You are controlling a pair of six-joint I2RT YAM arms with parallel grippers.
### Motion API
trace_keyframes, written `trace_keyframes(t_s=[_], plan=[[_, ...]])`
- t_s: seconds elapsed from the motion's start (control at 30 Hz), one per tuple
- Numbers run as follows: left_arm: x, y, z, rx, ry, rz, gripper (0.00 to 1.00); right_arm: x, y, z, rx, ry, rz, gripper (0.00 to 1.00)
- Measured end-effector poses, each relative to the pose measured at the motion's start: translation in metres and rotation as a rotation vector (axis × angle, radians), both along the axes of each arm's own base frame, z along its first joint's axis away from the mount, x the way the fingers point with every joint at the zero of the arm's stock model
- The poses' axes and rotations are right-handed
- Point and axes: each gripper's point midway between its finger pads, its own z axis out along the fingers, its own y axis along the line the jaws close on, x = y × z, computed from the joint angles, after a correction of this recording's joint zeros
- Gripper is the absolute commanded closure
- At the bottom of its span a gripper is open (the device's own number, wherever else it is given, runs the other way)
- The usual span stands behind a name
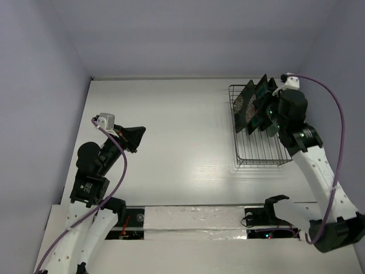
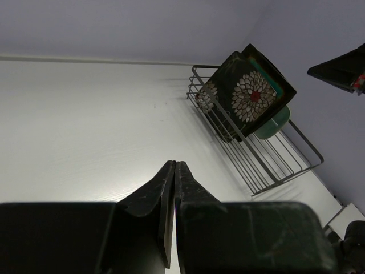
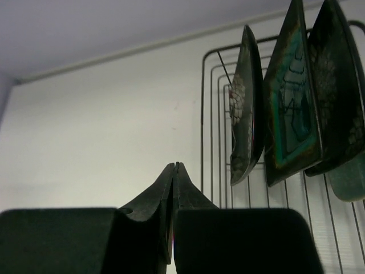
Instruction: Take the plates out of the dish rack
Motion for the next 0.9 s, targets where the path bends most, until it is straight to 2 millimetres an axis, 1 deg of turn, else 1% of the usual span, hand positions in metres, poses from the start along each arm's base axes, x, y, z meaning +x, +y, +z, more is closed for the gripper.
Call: trace_keyframes(t_s=[0.07, 0.1, 0.13, 0.17, 0.2, 0.23, 0.33, 0.4, 0.47, 0.53, 0.63, 0.7, 0.8, 0.9], plan=[[0.001, 0.002, -0.002, 0.001, 0.007, 0.013, 0.94, 0.014, -0.002, -0.014, -0.043, 0.050, -0.036, 0.84], [0.002, 0.003, -0.002, 0.001, 0.009, 0.019, 0.86, 0.020, -0.005, -0.022, -0.069, 0.080, -0.061, 0.75], [0.003, 0.003, -0.003, 0.003, 0.012, 0.022, 0.82, 0.026, -0.008, -0.027, -0.094, 0.099, -0.080, 0.58], [0.004, 0.004, -0.003, 0.001, 0.016, 0.025, 0.78, 0.032, -0.013, -0.035, -0.121, 0.125, -0.111, 0.50], [0.005, 0.004, -0.005, 0.002, 0.022, 0.030, 0.71, 0.037, -0.017, -0.039, -0.146, 0.141, -0.133, 0.45], [0.006, 0.005, -0.006, 0.003, 0.025, 0.033, 0.69, 0.042, -0.021, -0.043, -0.174, 0.163, -0.153, 0.41], [0.007, 0.006, -0.007, 0.002, 0.032, 0.038, 0.65, 0.060, -0.028, -0.047, -0.234, 0.196, -0.202, 0.40], [0.007, 0.006, -0.007, 0.002, 0.032, 0.039, 0.64, 0.074, -0.031, -0.048, -0.260, 0.208, -0.230, 0.41], [0.007, 0.006, -0.007, 0.003, 0.033, 0.039, 0.63, 0.087, -0.035, -0.056, -0.285, 0.233, -0.254, 0.41], [0.007, 0.006, -0.007, 0.002, 0.033, 0.039, 0.62, 0.097, -0.037, -0.070, -0.312, 0.269, -0.261, 0.41], [0.007, 0.006, -0.007, 0.003, 0.033, 0.039, 0.62, 0.108, -0.043, -0.100, -0.358, 0.347, -0.274, 0.44], [0.007, 0.006, -0.007, 0.003, 0.033, 0.039, 0.62, 0.111, -0.049, -0.114, -0.378, 0.386, -0.287, 0.45], [0.007, 0.006, -0.007, 0.002, 0.031, 0.039, 0.62, 0.113, -0.056, -0.135, -0.411, 0.445, -0.296, 0.55], [0.006, 0.006, -0.006, 0.001, 0.030, 0.039, 0.62, 0.114, -0.057, -0.140, -0.425, 0.463, -0.291, 0.71]])
